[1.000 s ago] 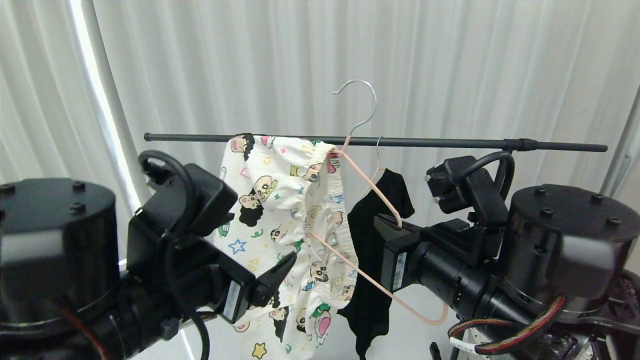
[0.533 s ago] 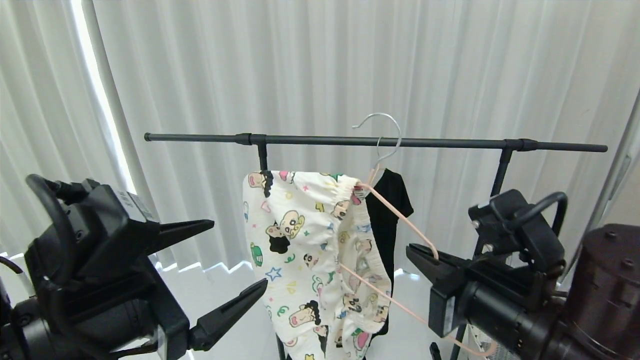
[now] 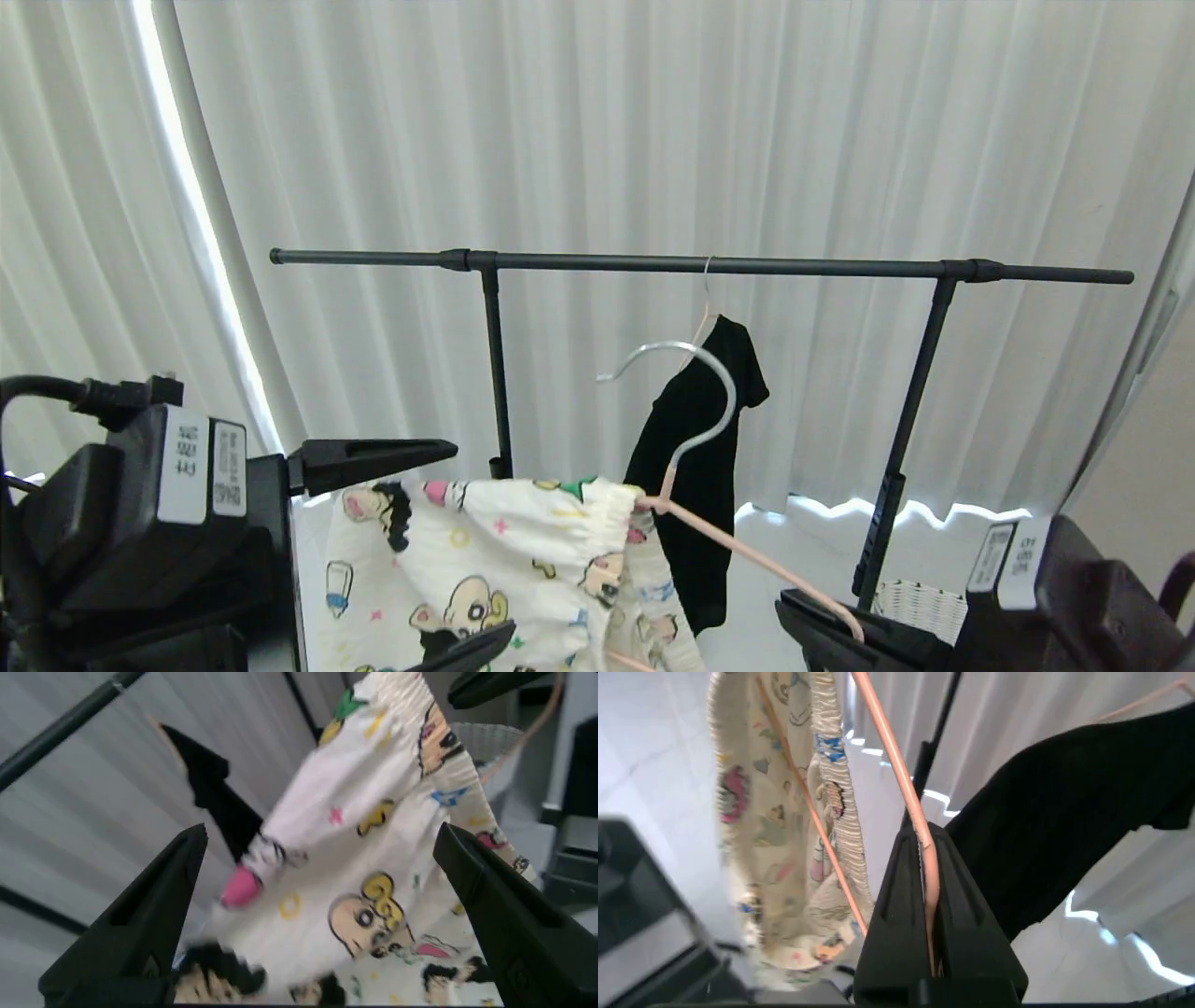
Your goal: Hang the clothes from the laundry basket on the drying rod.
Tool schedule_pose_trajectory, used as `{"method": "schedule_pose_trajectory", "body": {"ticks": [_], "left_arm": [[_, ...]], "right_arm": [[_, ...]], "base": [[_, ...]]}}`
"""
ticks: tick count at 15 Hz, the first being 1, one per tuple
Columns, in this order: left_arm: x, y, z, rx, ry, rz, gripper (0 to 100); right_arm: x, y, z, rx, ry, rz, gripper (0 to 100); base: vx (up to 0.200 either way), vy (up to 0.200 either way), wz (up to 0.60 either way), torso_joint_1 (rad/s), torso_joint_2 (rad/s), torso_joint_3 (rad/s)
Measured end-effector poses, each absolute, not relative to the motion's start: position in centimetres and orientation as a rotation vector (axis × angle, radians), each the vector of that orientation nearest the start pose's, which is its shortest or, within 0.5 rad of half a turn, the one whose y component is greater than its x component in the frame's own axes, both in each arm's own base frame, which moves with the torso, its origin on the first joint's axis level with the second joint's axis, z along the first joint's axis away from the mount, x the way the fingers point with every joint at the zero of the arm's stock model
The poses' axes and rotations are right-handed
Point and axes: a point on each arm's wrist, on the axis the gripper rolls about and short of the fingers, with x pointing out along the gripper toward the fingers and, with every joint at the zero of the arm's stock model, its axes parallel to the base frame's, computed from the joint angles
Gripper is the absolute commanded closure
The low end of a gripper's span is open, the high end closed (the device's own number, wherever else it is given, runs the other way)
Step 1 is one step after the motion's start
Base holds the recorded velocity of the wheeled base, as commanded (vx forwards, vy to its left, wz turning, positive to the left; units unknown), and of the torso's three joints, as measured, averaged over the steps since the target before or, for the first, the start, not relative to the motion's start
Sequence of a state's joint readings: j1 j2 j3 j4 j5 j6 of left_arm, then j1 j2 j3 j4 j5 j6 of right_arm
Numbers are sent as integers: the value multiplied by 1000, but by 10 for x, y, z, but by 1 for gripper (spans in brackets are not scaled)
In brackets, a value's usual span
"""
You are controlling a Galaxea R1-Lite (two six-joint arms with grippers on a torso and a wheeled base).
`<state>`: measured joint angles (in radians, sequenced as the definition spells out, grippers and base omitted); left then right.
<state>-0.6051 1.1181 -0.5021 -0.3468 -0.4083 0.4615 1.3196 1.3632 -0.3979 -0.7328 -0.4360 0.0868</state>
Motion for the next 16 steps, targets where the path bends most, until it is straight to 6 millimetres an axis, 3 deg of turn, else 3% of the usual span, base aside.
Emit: {"method": "schedule_pose_trajectory", "body": {"ticks": [5,10,11,16], "left_arm": [[104,-95,177,501,60,-1222,0],[100,-96,169,504,85,-1263,0],[97,-96,164,505,100,-1275,100],[93,-95,156,510,130,-1296,100]], "right_arm": [[41,186,163,-185,173,961,100],[34,185,163,-242,139,1000,100],[33,185,163,-251,135,1002,100],[33,184,164,-275,113,1007,100]], "base": [[0,0,0,0,0,0],[0,0,0,0,0,0],[0,0,0,0,0,0],[0,0,0,0,0,0]]}}
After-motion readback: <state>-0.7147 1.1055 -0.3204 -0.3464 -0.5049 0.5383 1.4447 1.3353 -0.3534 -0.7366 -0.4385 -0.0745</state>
